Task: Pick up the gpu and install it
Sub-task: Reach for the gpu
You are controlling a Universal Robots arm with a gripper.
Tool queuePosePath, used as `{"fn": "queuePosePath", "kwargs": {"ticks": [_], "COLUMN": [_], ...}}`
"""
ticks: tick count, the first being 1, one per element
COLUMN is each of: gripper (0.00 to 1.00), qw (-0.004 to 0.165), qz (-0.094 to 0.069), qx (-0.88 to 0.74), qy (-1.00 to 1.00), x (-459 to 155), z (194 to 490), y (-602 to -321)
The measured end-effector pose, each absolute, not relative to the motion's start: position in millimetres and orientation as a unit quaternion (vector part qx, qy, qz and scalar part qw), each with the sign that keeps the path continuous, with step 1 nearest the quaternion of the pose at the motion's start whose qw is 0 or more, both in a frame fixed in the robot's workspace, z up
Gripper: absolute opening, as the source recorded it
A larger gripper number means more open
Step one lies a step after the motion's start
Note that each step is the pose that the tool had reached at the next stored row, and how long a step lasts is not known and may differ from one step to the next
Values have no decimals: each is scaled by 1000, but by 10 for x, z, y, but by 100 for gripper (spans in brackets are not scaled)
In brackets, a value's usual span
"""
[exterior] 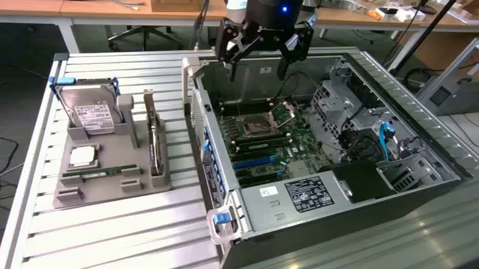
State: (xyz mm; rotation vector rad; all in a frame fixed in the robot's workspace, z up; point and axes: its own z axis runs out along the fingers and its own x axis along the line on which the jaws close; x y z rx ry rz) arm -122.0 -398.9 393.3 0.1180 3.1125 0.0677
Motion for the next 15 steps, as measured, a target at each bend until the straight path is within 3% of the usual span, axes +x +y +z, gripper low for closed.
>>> {"fn": "queuePosePath", "kwargs": {"ticks": [15], "gripper": [99], "qw": [13], "qz": [22], "qx": [38], "qy": [999], "x": [-1283], "z": [3933], "y": [-3989]}}
